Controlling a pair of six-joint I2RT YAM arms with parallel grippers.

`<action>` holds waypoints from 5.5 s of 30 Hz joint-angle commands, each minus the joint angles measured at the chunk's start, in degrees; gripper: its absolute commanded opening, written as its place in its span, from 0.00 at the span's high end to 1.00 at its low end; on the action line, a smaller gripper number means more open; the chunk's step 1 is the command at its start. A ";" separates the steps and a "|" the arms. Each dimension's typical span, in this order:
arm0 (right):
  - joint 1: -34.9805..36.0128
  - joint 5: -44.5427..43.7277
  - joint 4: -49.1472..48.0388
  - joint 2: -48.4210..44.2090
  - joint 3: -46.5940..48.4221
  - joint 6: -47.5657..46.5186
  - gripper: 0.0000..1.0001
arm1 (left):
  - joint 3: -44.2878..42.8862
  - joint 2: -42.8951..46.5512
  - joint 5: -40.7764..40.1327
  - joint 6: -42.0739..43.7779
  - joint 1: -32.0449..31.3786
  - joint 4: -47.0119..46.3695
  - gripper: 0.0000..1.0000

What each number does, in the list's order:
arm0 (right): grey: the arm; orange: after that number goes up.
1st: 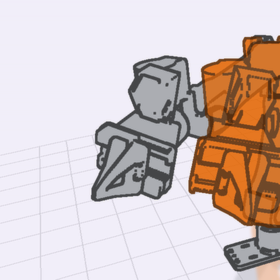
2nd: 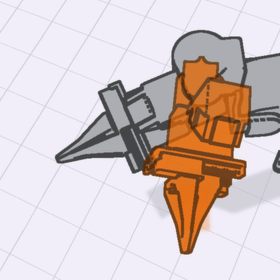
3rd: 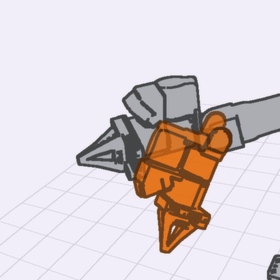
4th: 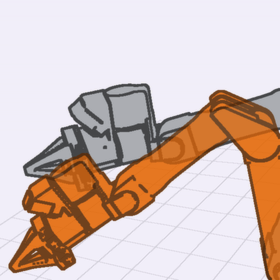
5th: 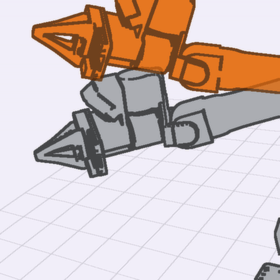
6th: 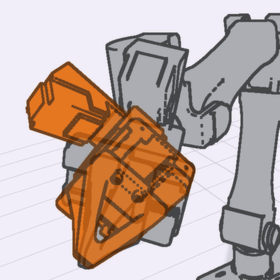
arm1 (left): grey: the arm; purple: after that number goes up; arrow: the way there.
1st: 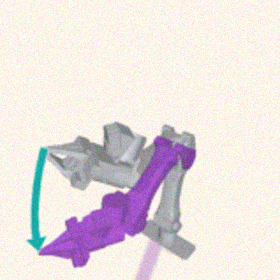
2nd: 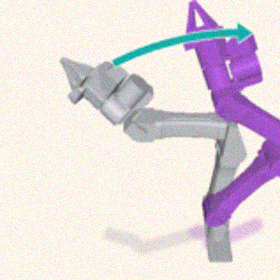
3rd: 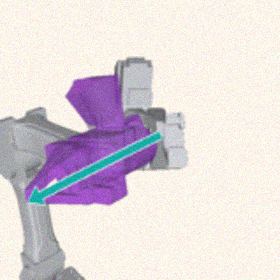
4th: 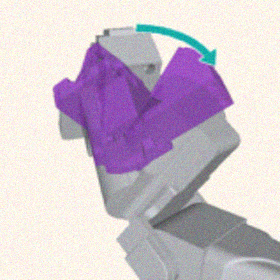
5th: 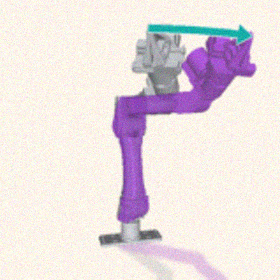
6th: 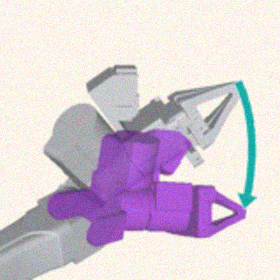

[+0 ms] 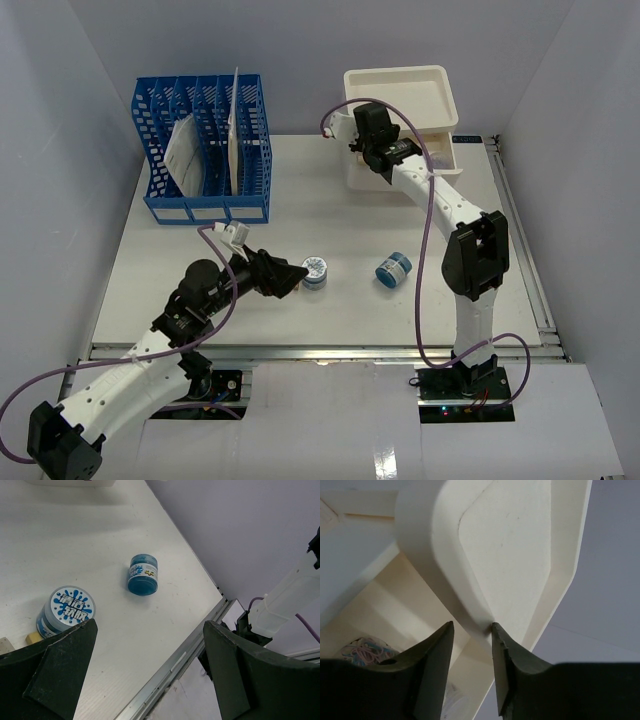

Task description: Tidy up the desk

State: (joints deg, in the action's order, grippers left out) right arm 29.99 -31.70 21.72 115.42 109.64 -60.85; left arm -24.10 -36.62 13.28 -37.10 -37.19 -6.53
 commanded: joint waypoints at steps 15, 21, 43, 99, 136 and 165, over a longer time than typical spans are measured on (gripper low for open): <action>11.20 -1.54 10.36 1.09 8.02 24.86 0.92 | -0.65 -10.09 2.72 -6.38 0.23 -12.14 0.02; 10.48 -1.94 9.07 1.37 11.74 23.59 0.85 | -1.82 -12.49 3.24 -7.00 0.19 -13.52 0.02; -0.02 -7.30 -14.58 -2.36 -6.14 1.35 0.08 | -1.14 -10.40 3.67 -6.37 0.19 -11.86 0.02; 5.20 9.46 11.41 -2.83 11.35 32.23 0.49 | -10.50 -36.24 -5.13 -3.78 -2.39 -32.90 0.05; -5.20 36.58 14.61 -5.64 -0.23 27.03 0.84 | -57.81 -82.35 -11.26 11.61 -7.29 -31.21 0.62; -6.26 30.61 6.31 -12.31 -3.15 33.60 0.29 | -41.11 -68.08 -11.68 13.93 -7.27 -35.23 0.54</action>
State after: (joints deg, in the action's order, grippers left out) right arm 22.59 -5.56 28.43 108.37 107.92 -32.74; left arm -72.50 -115.86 1.90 -24.83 -45.86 -38.48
